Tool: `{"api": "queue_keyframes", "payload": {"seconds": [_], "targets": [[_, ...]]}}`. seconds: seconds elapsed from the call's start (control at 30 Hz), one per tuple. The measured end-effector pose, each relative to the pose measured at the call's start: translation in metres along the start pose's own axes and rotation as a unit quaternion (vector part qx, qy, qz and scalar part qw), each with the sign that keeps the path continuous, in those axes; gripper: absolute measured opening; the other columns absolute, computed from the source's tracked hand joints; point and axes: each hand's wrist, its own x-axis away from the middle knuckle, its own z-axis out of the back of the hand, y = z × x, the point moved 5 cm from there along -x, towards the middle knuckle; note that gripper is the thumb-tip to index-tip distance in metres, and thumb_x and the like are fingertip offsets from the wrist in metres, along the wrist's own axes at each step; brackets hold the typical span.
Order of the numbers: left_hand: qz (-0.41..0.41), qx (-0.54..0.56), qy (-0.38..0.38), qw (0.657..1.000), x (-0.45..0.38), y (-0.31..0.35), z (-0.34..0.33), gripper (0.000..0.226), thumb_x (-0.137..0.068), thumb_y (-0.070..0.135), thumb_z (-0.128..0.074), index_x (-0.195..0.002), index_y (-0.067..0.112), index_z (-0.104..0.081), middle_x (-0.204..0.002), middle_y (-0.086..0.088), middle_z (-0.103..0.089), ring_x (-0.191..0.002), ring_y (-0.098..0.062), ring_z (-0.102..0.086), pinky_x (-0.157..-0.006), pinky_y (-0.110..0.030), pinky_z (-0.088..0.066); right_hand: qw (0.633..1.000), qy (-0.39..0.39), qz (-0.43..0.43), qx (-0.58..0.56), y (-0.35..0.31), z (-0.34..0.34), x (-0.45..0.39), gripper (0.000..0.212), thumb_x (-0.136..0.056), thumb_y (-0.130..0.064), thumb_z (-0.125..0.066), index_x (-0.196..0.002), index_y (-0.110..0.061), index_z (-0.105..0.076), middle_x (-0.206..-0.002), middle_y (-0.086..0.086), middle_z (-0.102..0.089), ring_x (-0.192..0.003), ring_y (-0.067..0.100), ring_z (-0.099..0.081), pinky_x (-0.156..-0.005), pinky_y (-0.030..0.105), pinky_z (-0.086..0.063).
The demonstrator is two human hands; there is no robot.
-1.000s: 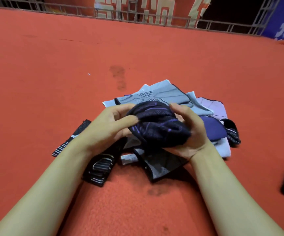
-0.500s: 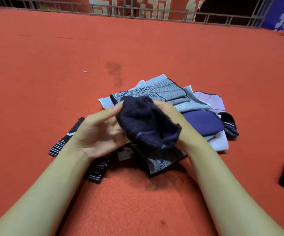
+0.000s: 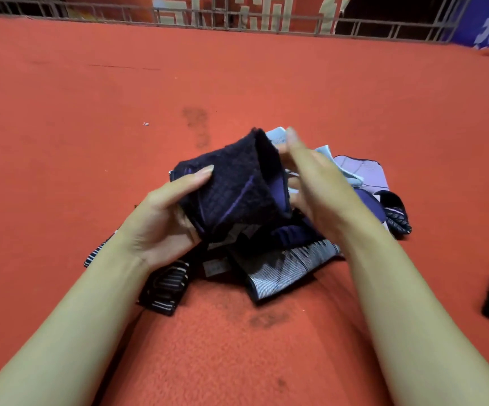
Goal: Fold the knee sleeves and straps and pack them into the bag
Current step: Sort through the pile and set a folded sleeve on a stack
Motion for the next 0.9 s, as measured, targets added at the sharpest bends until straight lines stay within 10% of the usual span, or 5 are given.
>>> {"api": "queue_keyframes", "payload": {"seconds": [0.23, 0.4, 0.53, 0.73, 0.9], "targets": [[-0.031, -0.055, 0.023, 0.998, 0.003, 0.008, 0.009, 0.101, -0.042, 0.044, -0.102, -0.131, 0.014, -0.063, -0.125, -0.009, -0.068, -0.089, -0.012, -0.073, -0.076, -0.026, -0.056, 0.980, -0.086, 0.086, 0.155, -0.009, 0.019, 0.012, 0.031, -0.103, -0.022, -0.064, -0.134, -0.018, -0.063, -0.129, -0.002, -0.071, -0.120, 0.012, -0.067, -0.101, 0.042, -0.057], [-0.027, -0.066, -0.052, 0.996, 0.016, 0.006, -0.020, 0.019, -0.079, 0.017, -0.072, -0.094, 0.007, -0.078, -0.091, -0.005, -0.080, -0.072, -0.014, -0.077, -0.062, -0.024, -0.059, 0.972, -0.046, 0.106, 0.206, -0.009, 0.015, 0.010, 0.018, -0.102, -0.012, -0.061, -0.114, -0.022, -0.071, -0.107, -0.007, -0.075, -0.083, 0.006, -0.073, -0.065, 0.023, -0.056], [-0.045, -0.098, -0.064, 0.992, 0.018, 0.006, -0.030, 0.027, -0.085, 0.022, -0.064, -0.100, 0.008, -0.082, -0.108, -0.012, -0.079, -0.097, -0.022, -0.077, -0.084, -0.034, -0.062, 0.971, 0.023, 0.117, 0.208, -0.008, 0.022, 0.007, 0.025, -0.104, -0.008, -0.051, -0.095, -0.024, -0.067, -0.088, -0.003, -0.071, -0.074, 0.009, -0.064, -0.065, 0.034, -0.057], [-0.130, -0.087, 0.060, 0.986, 0.009, 0.018, -0.020, 0.047, -0.107, 0.012, -0.044, -0.069, 0.012, -0.072, -0.047, 0.006, -0.059, -0.040, 0.003, -0.056, -0.042, -0.009, -0.043, 0.994, 0.083, 0.042, 0.051, 0.001, 0.042, 0.005, 0.028, -0.102, -0.001, -0.046, -0.095, -0.016, -0.068, -0.086, -0.002, -0.070, -0.076, 0.009, -0.067, -0.064, 0.024, -0.056], [-0.171, -0.080, 0.104, 0.977, 0.008, 0.027, -0.013, 0.032, -0.105, 0.016, -0.049, -0.083, 0.012, -0.073, -0.053, 0.004, -0.064, -0.047, 0.002, -0.060, -0.049, -0.010, -0.046, 0.992, 0.125, 0.019, 0.014, 0.006, 0.045, 0.001, 0.026, -0.104, -0.013, -0.049, -0.085, -0.020, -0.065, -0.084, 0.003, -0.058, -0.074, 0.012, -0.056, -0.058, 0.022, -0.050]]}}
